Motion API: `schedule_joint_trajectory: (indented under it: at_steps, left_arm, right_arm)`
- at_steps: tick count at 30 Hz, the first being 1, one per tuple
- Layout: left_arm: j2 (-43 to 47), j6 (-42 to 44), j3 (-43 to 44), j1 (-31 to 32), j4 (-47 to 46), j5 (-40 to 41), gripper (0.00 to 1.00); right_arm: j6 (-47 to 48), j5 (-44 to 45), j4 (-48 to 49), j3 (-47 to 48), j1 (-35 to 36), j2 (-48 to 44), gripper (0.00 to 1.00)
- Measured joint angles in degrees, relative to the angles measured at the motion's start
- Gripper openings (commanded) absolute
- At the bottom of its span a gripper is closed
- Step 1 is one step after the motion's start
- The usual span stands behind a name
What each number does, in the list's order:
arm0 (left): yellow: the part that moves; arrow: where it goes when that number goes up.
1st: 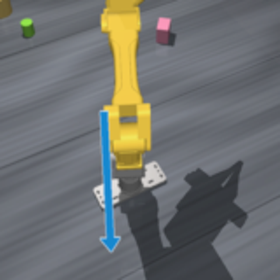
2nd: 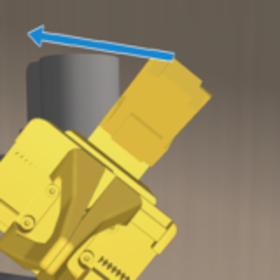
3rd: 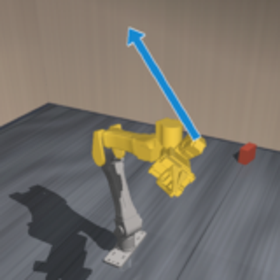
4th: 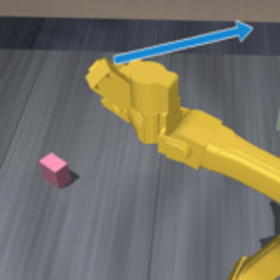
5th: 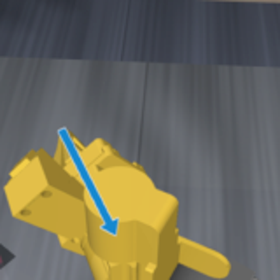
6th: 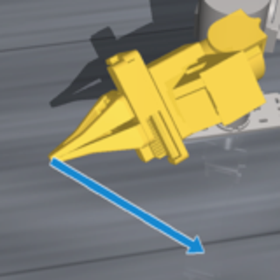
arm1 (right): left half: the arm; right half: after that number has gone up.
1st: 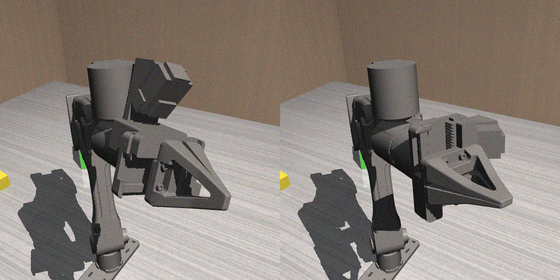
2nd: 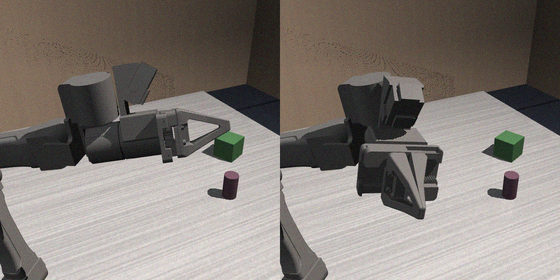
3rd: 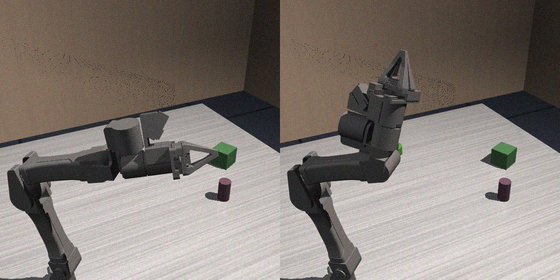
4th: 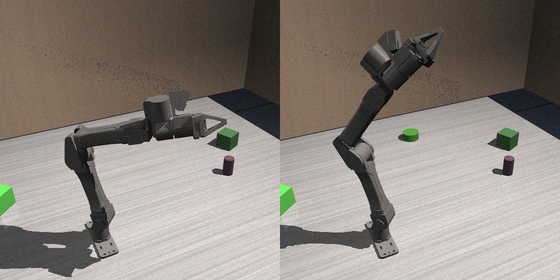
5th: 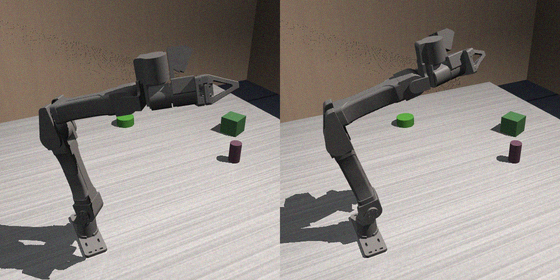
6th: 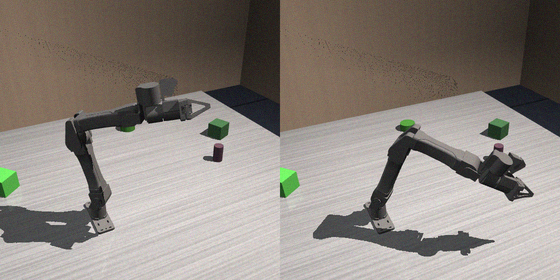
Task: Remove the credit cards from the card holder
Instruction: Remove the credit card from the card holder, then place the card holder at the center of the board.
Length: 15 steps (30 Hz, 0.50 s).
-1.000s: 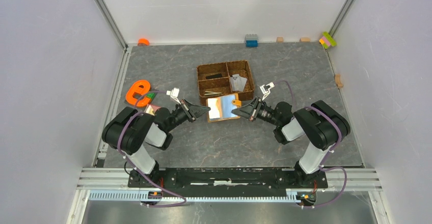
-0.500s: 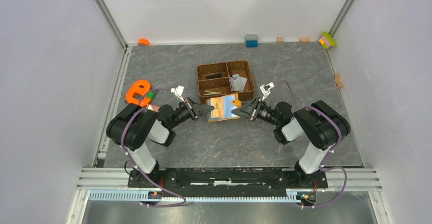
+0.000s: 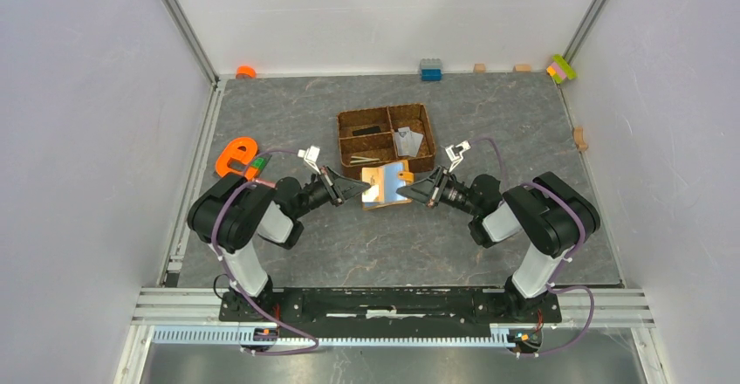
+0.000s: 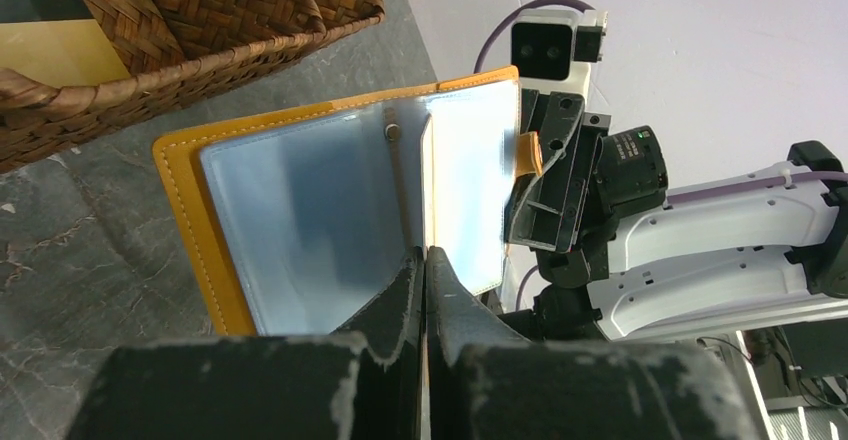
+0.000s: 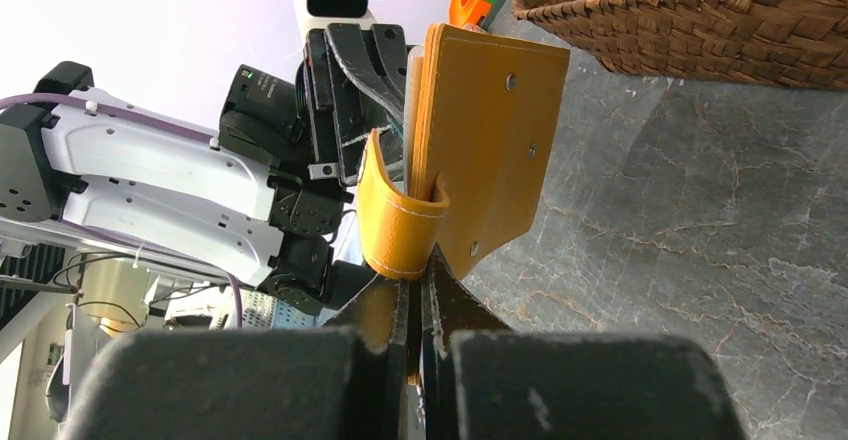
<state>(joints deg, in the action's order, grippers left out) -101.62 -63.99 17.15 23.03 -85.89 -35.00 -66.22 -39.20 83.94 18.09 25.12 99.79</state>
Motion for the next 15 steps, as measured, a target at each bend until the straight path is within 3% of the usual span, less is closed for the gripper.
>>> schedule_joint_trajectory:
  at_steps: [12,15]
  left_arm:
    - [9.22,1.16,-5.84,-1.68,2.29,6.1,0.02]
    - [11.1,1.81,-6.75,-1.79,3.93,7.58,0.02]
  right_arm:
    - [-2.01,0.83,0.11,-1.68,-3.74,2.23,0.02]
    - [-3.02,1.14,0.09,-2.71,-5.7,5.46,0.1]
